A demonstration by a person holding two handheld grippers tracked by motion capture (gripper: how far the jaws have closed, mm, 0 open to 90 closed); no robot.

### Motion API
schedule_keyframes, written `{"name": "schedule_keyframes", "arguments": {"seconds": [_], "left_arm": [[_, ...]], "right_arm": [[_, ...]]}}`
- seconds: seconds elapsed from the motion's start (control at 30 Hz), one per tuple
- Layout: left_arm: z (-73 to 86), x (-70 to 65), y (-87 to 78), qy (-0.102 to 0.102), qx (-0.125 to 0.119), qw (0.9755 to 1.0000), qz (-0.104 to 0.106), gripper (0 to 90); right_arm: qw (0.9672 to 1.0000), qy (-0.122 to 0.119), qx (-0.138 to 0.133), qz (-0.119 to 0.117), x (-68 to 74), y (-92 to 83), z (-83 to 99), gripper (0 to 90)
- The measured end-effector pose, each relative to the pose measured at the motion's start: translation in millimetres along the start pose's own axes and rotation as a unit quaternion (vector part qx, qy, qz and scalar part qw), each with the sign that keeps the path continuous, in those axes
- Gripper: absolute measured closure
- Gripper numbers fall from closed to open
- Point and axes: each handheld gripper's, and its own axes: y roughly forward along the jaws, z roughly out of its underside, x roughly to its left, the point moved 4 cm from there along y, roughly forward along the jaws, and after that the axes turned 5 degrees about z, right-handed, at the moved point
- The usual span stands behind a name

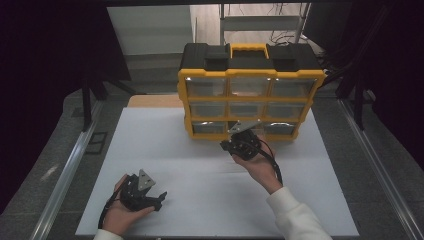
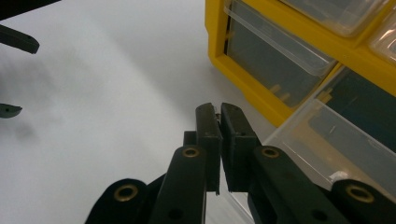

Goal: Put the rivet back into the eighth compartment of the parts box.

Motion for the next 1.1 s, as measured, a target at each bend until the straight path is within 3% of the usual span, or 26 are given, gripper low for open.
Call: {"name": "schedule_keyframes", "arguments": {"seconds": [1.1], "left_arm": [[0.4,-1.0,1.2,0.001,0.004,1.0000,0.001,11.8]], "right_arm": [[0.9999,0.009,0.003,0.014,-12.0,-4.3,6.2,86.3]]}}
